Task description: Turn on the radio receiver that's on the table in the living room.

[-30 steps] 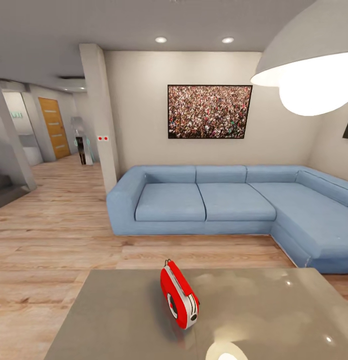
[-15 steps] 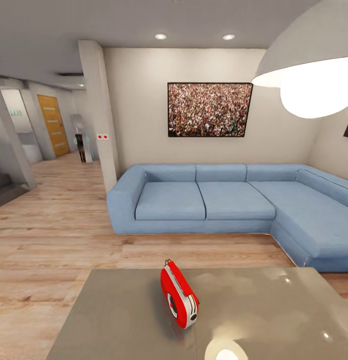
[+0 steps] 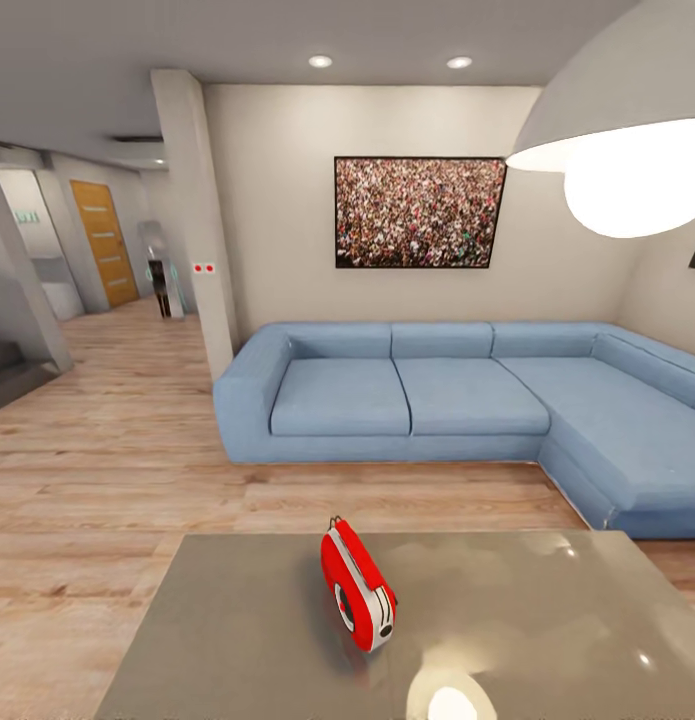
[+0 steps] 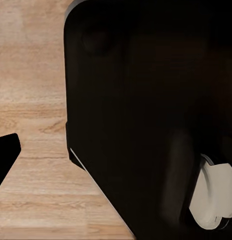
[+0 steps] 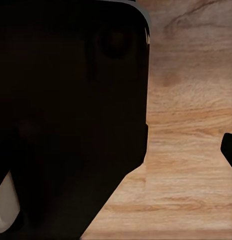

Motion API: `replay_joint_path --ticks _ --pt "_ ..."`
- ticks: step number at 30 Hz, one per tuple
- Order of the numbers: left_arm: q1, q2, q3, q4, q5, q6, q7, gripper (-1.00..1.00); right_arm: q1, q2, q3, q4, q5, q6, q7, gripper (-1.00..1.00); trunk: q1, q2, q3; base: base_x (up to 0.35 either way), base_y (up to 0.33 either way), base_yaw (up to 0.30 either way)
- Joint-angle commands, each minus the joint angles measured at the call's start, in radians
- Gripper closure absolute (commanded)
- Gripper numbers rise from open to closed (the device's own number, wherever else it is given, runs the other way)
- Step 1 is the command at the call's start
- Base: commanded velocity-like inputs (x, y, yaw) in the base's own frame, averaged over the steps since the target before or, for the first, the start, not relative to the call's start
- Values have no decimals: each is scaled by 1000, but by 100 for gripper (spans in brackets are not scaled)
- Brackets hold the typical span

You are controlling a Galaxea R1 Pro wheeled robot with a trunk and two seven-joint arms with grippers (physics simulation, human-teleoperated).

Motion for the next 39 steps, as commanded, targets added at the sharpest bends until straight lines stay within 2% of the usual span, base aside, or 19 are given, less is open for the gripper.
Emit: replay_joint_path --ticks 1,39 --pt "0 0 0 0 0 0 0 -100 0 0 0 0 0 0 0 -100 -4 7 2 0 0 0" --pt "0 0 2 0 1 0 0 -100 0 0 0 0 0 1 0 -100 -150 273 59 0 0 0"
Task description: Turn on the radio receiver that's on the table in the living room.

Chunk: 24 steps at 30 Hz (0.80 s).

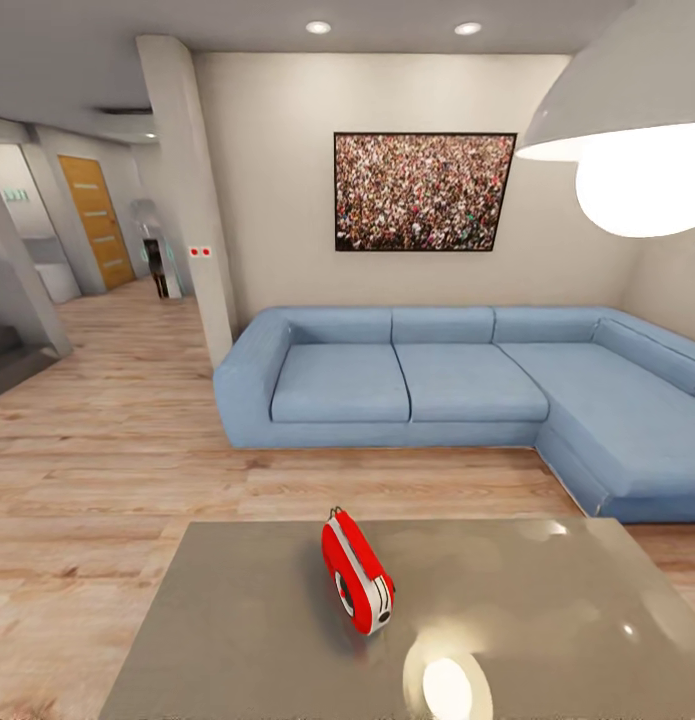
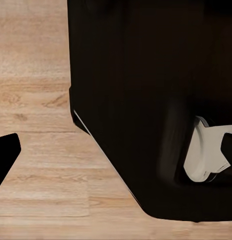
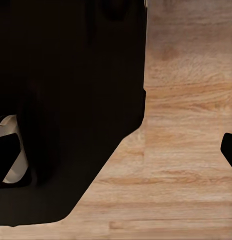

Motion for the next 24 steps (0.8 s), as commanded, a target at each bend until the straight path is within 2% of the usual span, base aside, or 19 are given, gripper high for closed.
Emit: replay_joint_path --ticks 1,13,24 --pt "0 1 0 0 1 0 0 -100 0 0 0 0 0 0 0 -100 -4 7 2 0 0 0" --pt "0 1 -1 0 43 0 -1 -100 0 0 0 0 0 0 0 -100 -50 91 20 0 0 0" --pt "0 2 -1 0 49 0 -2 -100 0 0 0 0 0 0 0 -100 -92 168 36 0 0 0"
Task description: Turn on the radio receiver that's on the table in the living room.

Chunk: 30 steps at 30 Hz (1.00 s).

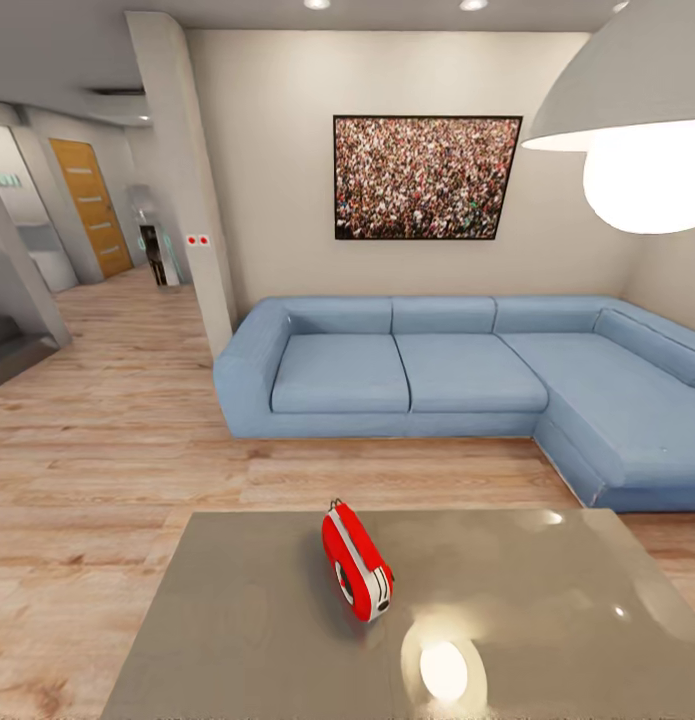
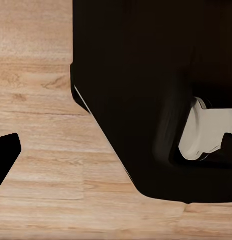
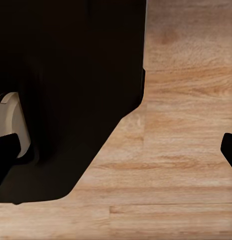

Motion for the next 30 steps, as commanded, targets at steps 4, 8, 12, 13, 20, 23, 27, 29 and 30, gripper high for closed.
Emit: replay_joint_path --ticks 4,8,12,13,20,23,27,29,30 --pt "0 0 0 0 0 0 0 -100 0 0 0 0 0 0 0 -100 -15 28 6 0 0 0" --pt "0 0 0 0 1 0 0 -100 0 0 0 0 0 0 0 -100 -23 42 6 0 0 0" --pt "0 0 0 0 1 0 0 -100 0 0 0 0 0 0 0 -100 -23 42 -1 0 0 0" --pt "0 0 0 0 1 0 0 -100 0 0 0 0 0 0 0 -100 -23 42 -2 0 0 0" --pt "0 0 0 0 1 0 0 -100 0 0 0 0 0 0 0 -100 -23 42 -14 0 0 0" --pt "0 0 0 0 1 0 0 -100 0 0 0 0 0 0 0 -100 -23 42 -18 0 0 0" --pt "0 0 0 0 1 0 0 -100 0 0 0 0 0 0 0 -100 -23 42 -25 0 0 0" --pt "0 0 0 0 1 0 0 -100 0 0 0 0 0 0 0 -100 -23 42 -28 0 0 0" --pt "0 0 0 0 1 0 0 -100 0 0 0 0 0 0 0 -100 -23 42 -30 0 0 0"
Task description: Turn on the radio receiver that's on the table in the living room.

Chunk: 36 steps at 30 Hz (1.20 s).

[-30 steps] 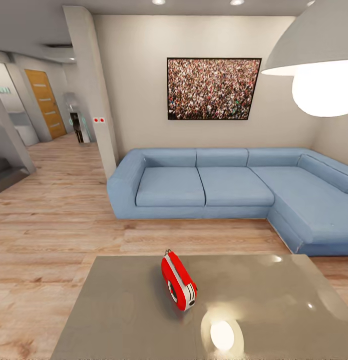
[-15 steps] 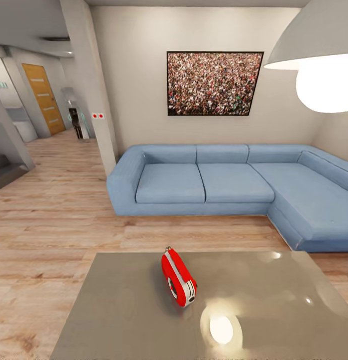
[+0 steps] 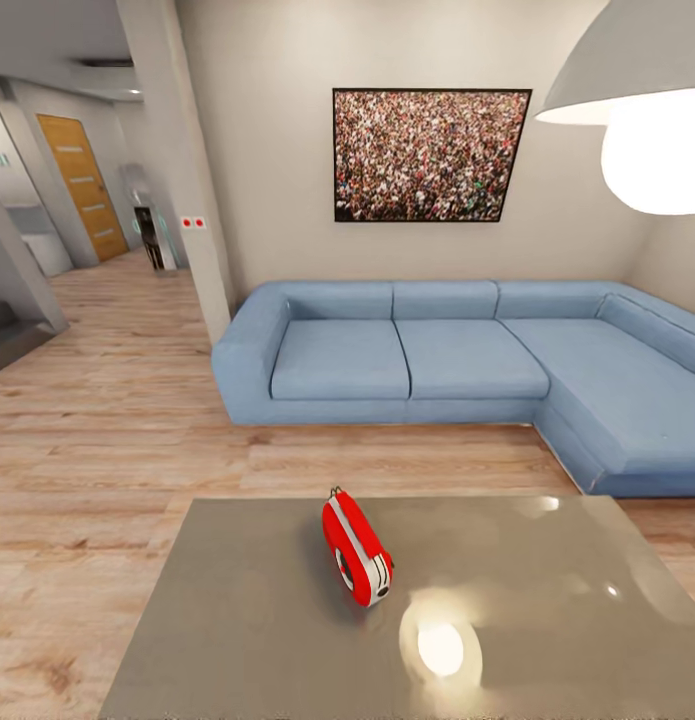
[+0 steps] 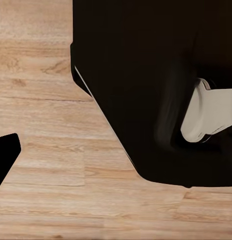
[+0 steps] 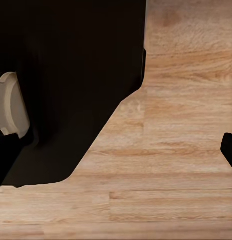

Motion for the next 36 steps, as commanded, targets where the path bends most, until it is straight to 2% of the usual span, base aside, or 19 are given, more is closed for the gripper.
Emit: replay_joint_path --ticks 1,36 --pt "0 0 0 0 0 0 0 -100 0 0 0 0 0 0 0 -100 0 0 -2 0 0 0" --pt "0 -1 1 0 0 0 0 -100 0 0 0 0 0 0 0 -100 0 0 -58 0 0 0"
